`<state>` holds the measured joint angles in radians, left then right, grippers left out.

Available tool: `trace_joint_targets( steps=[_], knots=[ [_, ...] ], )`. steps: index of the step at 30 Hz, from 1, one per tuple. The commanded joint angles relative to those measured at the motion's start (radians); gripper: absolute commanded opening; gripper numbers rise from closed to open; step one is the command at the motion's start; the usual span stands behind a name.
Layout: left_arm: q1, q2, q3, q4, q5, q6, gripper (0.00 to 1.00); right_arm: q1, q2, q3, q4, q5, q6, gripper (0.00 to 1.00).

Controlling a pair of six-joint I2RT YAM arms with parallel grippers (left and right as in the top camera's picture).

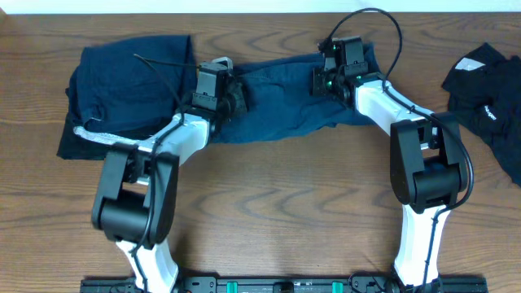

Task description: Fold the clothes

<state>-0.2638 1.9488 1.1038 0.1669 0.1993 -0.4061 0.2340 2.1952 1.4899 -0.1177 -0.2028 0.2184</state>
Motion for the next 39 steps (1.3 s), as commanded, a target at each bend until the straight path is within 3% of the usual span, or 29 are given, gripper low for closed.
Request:
trace_joint_targets(
  steps=[1, 10, 15, 20, 23, 27, 32, 39],
  knots=[
    [-0.001, 0.049, 0.005, 0.056, -0.059, 0.013, 0.07, 0.0, 0.001, 0.0, 0.077, 0.081, -0.006, 0.01],
    [-0.001, 0.064, 0.005, 0.22, -0.075, 0.013, 0.09, 0.0, 0.013, 0.0, 0.233, 0.269, 0.002, 0.01],
    [0.009, 0.042, 0.008, 0.25, -0.088, 0.042, 0.09, 0.0, -0.035, 0.002, 0.203, 0.156, -0.08, 0.01],
    [0.022, -0.081, 0.008, 0.11, -0.084, 0.043, 0.08, -0.002, -0.201, 0.002, -0.032, -0.08, -0.087, 0.01],
    [0.021, -0.164, 0.008, -0.039, -0.084, 0.043, 0.09, -0.002, -0.272, 0.002, -0.219, -0.093, -0.093, 0.01],
    [0.021, -0.205, 0.008, -0.2, -0.084, 0.026, 0.09, -0.002, -0.257, -0.002, -0.347, -0.088, -0.18, 0.01],
    [0.021, -0.155, 0.007, -0.276, -0.084, 0.024, 0.09, -0.002, -0.145, -0.002, -0.34, -0.079, -0.261, 0.01],
    [0.021, -0.074, 0.007, -0.288, -0.076, 0.024, 0.09, -0.003, -0.006, -0.002, -0.264, -0.034, -0.256, 0.01]
  ],
)
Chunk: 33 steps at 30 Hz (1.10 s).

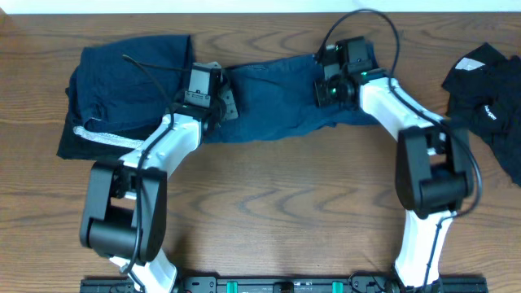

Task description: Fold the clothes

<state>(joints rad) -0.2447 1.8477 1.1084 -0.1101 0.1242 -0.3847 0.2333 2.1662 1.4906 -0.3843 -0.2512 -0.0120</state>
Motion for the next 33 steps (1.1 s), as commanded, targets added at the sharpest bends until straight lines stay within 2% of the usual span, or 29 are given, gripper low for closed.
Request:
trace_joint_targets(
  steps=[1, 9, 12, 21, 24, 28, 33],
  knots=[
    [0.002, 0.033, 0.003, -0.021, 0.005, 0.002, 0.09, -0.002, 0.026, -0.003, -0.006, 0.014, -0.026, 0.01],
    [0.002, 0.033, 0.003, -0.229, 0.12, 0.002, 0.08, -0.024, 0.019, -0.002, -0.215, 0.1, 0.008, 0.01],
    [0.002, 0.033, 0.003, -0.309, 0.129, 0.002, 0.07, -0.046, 0.015, -0.002, -0.306, 0.174, 0.081, 0.01],
    [-0.002, 0.018, 0.003, -0.483, 0.146, 0.003, 0.06, -0.108, -0.04, -0.002, -0.612, 0.178, 0.13, 0.01],
    [-0.003, -0.019, 0.003, -0.495, 0.15, 0.003, 0.06, -0.111, -0.079, -0.002, -0.626, 0.183, 0.13, 0.01],
    [-0.003, -0.103, 0.003, -0.467, 0.157, 0.011, 0.06, -0.111, -0.154, 0.01, -0.563, 0.173, 0.127, 0.01],
    [-0.013, -0.203, 0.003, -0.409, 0.214, 0.011, 0.06, -0.108, -0.227, 0.03, -0.553, 0.035, 0.101, 0.01]
  ],
)
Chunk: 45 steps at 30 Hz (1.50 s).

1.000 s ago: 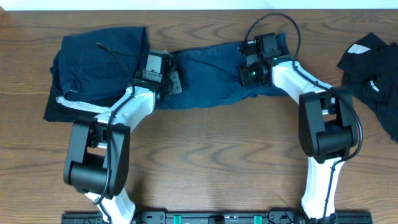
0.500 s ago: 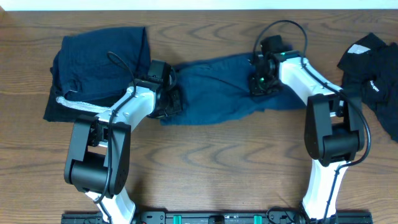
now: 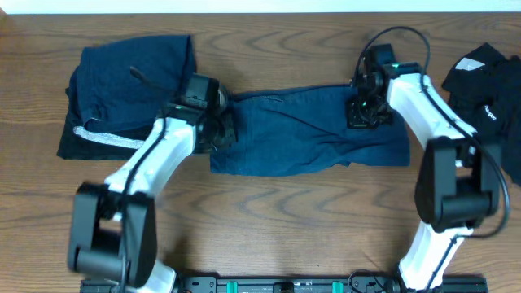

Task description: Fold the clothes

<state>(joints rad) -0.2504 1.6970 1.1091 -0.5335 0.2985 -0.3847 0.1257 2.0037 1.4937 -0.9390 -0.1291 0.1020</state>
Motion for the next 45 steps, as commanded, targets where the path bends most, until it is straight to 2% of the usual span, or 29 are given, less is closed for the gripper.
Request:
trace_joint_targets(
  steps=[1, 6, 12, 18, 22, 28, 31, 36, 41, 45],
  knots=[
    [-0.014, -0.065, 0.002, 0.028, 0.042, 0.01, 0.06, 0.002, -0.076, 0.027, 0.0, -0.129, -0.03, 0.01],
    [-0.062, -0.056, 0.002, 0.138, 0.04, 0.038, 0.1, 0.008, -0.085, 0.024, -0.021, -0.227, -0.036, 0.01],
    [-0.094, 0.055, 0.002, 0.287, -0.068, 0.037, 0.1, 0.044, -0.081, 0.023, -0.08, -0.309, -0.098, 0.01],
    [-0.087, 0.187, 0.002, 0.429, -0.106, 0.036, 0.11, 0.071, -0.081, 0.005, -0.173, -0.259, -0.1, 0.01],
    [-0.087, 0.239, 0.002, 0.498, -0.106, 0.036, 0.11, 0.075, -0.081, -0.06, -0.147, -0.209, -0.089, 0.01],
    [-0.087, 0.243, 0.002, 0.536, -0.109, 0.037, 0.11, 0.071, -0.081, -0.23, -0.059, -0.18, -0.012, 0.01],
    [-0.087, 0.243, 0.002, 0.538, -0.109, 0.037, 0.11, 0.061, -0.081, -0.289, -0.072, -0.092, 0.036, 0.01],
    [-0.087, 0.243, 0.002, 0.535, -0.164, 0.037, 0.11, 0.013, -0.081, -0.306, -0.103, 0.058, 0.144, 0.01],
    [-0.087, 0.244, 0.001, 0.512, -0.206, 0.037, 0.11, -0.019, -0.081, -0.306, -0.054, 0.048, 0.168, 0.01],
    [-0.087, 0.234, 0.001, 0.521, -0.206, 0.037, 0.11, -0.019, -0.081, -0.288, -0.085, -0.011, 0.148, 0.01]
  ],
)
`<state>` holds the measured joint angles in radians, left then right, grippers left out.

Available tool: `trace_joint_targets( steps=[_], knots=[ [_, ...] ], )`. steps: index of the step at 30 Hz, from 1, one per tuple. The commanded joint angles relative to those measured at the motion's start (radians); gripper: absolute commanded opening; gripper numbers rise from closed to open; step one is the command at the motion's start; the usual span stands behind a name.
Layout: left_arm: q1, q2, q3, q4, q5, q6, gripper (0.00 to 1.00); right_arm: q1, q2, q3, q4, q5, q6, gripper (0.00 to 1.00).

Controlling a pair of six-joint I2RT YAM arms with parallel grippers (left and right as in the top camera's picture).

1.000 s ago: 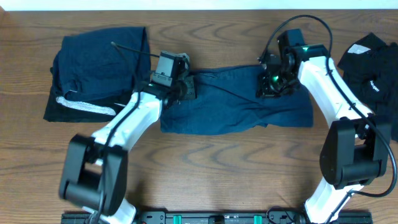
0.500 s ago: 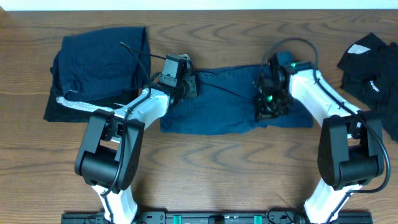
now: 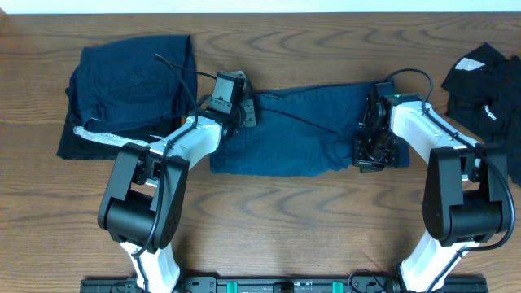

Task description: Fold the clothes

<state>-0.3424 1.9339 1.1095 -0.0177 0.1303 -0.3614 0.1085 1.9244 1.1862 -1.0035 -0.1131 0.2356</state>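
A navy garment (image 3: 297,134) lies spread out flat across the middle of the table. My left gripper (image 3: 247,111) is at its upper left corner, low over the cloth. At the garment's right end, near the lower corner, is my right gripper (image 3: 375,153), pointing down onto the fabric. From overhead both sets of fingers are hidden by the wrists, so whether either holds the cloth is unclear.
A stack of dark blue clothes (image 3: 122,85) with a white-striped piece at its front lies at the back left. A black garment (image 3: 488,85) lies crumpled at the right edge. Bare wooden table (image 3: 277,220) runs along the front.
My left gripper has gone from the garment's left edge up and right to its upper left corner. My right gripper has come from the upper right part down to the lower right end. The garment lies much the same.
The garment was bunched at the back of the table with both grippers on its upper edge. Later it lay spread and nearer the front, grippers at its two ends. Now they sit at the upper left corner and the lower right end.
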Motion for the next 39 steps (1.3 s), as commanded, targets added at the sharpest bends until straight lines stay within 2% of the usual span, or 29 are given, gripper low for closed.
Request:
trace_joint_targets(
  steps=[1, 6, 12, 15, 21, 34, 39],
  knots=[
    [0.005, -0.014, 0.001, 0.008, -0.037, 0.014, 0.11, -0.002, -0.002, 0.035, -0.047, -0.042, 0.0, 0.01],
    [0.005, -0.118, 0.002, 0.011, 0.006, 0.013, 0.11, -0.002, -0.003, 0.183, -0.214, -0.057, -0.016, 0.01],
    [0.003, -0.212, 0.002, 0.019, 0.156, 0.012, 0.11, -0.001, -0.004, 0.315, -0.264, -0.121, -0.035, 0.01],
    [-0.009, -0.2, 0.001, 0.015, 0.223, 0.005, 0.11, -0.001, -0.004, 0.325, -0.201, -0.131, -0.034, 0.01],
    [-0.066, -0.105, 0.001, 0.047, 0.222, 0.005, 0.11, 0.004, -0.003, 0.317, -0.028, -0.13, -0.034, 0.01],
    [-0.093, 0.096, 0.001, 0.293, 0.216, 0.006, 0.11, 0.005, 0.037, 0.278, 0.183, -0.124, -0.035, 0.01],
    [-0.094, 0.14, 0.001, 0.315, 0.097, 0.006, 0.11, 0.005, 0.112, 0.278, 0.316, -0.118, -0.094, 0.01]
  ],
)
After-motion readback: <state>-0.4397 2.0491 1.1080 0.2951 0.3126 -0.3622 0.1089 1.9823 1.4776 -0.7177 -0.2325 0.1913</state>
